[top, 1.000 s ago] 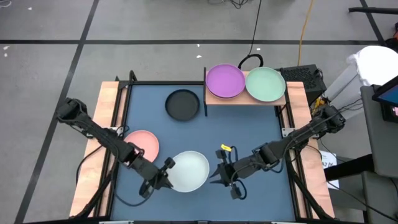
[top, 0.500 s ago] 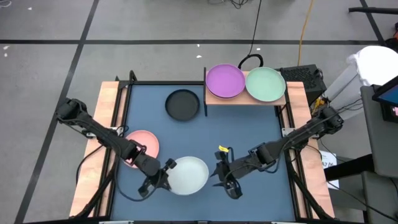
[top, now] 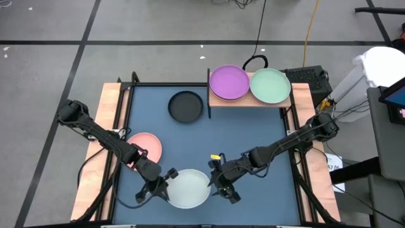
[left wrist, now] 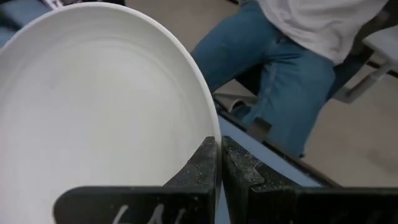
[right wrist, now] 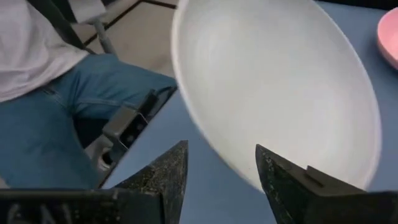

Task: Place and stack plates onto a shelf
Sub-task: Stack the gray plate on top of the light green plate on the shelf

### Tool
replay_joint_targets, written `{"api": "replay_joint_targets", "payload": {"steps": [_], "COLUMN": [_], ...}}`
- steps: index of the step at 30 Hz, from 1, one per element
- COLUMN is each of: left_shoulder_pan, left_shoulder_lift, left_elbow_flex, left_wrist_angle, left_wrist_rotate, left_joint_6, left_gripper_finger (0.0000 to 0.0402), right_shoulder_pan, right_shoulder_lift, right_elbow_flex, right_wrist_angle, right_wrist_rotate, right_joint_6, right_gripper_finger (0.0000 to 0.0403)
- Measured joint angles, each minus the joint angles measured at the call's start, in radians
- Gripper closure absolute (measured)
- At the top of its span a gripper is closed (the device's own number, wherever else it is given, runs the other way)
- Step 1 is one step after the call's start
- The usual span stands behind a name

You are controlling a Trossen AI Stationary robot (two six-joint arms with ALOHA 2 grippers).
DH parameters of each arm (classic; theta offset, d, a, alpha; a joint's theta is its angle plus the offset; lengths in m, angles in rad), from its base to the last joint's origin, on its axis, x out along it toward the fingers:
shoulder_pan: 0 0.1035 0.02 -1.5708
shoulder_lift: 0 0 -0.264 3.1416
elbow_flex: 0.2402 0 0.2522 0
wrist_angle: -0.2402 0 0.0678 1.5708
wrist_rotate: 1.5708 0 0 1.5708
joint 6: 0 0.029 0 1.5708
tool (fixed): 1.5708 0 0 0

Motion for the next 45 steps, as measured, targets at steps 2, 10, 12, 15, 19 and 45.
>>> {"api": "replay_joint_targets", "payload": {"steps": [2,10,12,15,19,45], "left_shoulder_pan": [0.0,0.0,0.0,0.0,0.0,0.024], "left_shoulder_lift": [0.0,0.0,0.0,0.0,0.0,0.0], "left_elbow_flex": [0.0,0.0,0.0,0.0,0.0,0.001], "left_wrist_angle": [0.01,0.03,0.032,0.032,0.032,0.057], "left_wrist_rotate": [0.019,0.029,0.03,0.03,0.029,-0.176], "left_joint_6": [0.001,0.039,0.038,0.035,0.037,0.014], "left_gripper_finger": [0.0392,0.0392,0.0392,0.0392,0.0392,0.0331], "right_shoulder_pan": [-0.006,-0.008,-0.005,0.002,0.011,0.014], "right_shoulder_lift": [0.002,0.001,0.001,0.001,0.001,0.0], "right_elbow_flex": [0.0,0.0,0.0,0.0,0.0,0.0], "right_wrist_angle": [-0.001,0.015,0.014,0.015,0.013,0.023], "right_wrist_rotate": [0.0,-0.001,-0.001,-0.026,-0.028,-0.041], "right_joint_6": [-0.02,-0.084,-0.088,-0.106,-0.115,-0.197], "right_gripper_finger": [0.0233,0.0239,0.0248,0.0269,0.0303,0.0401]}}
